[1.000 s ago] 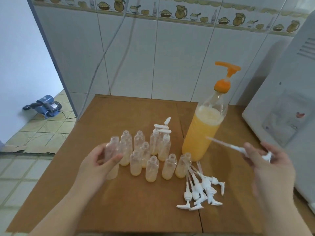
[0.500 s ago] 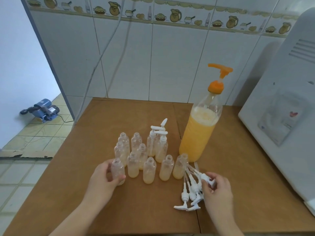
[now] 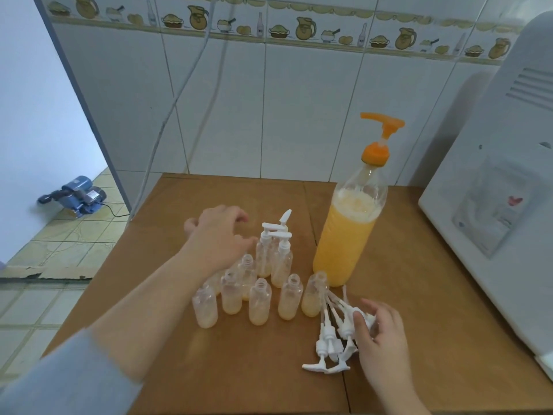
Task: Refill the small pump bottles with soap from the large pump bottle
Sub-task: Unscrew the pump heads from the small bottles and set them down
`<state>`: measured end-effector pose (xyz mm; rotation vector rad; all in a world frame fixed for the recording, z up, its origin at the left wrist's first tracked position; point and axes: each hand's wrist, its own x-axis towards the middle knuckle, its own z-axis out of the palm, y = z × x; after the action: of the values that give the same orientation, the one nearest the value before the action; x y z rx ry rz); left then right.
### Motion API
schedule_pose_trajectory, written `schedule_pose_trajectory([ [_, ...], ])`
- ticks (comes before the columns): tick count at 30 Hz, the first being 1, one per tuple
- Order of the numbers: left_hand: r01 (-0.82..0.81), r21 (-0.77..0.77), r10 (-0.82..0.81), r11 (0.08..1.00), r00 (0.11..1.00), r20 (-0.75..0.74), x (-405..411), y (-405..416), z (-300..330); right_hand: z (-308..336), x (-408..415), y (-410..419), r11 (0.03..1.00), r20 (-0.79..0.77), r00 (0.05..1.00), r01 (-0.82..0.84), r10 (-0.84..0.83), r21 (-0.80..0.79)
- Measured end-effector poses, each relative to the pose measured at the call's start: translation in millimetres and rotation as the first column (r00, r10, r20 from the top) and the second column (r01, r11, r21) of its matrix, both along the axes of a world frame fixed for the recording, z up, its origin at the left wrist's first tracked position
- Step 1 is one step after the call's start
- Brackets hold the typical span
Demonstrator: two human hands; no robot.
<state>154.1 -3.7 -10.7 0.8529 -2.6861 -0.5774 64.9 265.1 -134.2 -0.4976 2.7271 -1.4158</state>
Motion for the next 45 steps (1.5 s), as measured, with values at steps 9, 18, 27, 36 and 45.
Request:
schedule_pose_trajectory([
  [9,0.065,0.051,-0.083,0.997,0.818,0.569,-73,-21,-25,5,-4,6,0.999,-0.032,0.999,0.042,-0.042,-0.014],
  [18,-0.033,0.012,0.020,0.999,0.820,0.572,-85,-16,-41,5,-2,15,0.994,-0.009,0.997,0.082,-0.083,-0.075],
  [27,0.005,-0.107,0.039,0.994,0.913,0.405,-75,-16,-43,12,-2,13,0.993,-0.098,0.990,0.093,-0.100,-0.069],
  [36,0.025,0.405,0.165,0.914,0.889,-0.426,-24,-20,-4,67,7,-28,0.961,-0.210,0.976,0.000,-0.060,-0.276],
  [45,0.413,0.644,0.134,0.644,0.768,-0.626,4,18,1,170,24,-91,0.867,-0.055,0.965,-0.255,0.257,-0.427],
])
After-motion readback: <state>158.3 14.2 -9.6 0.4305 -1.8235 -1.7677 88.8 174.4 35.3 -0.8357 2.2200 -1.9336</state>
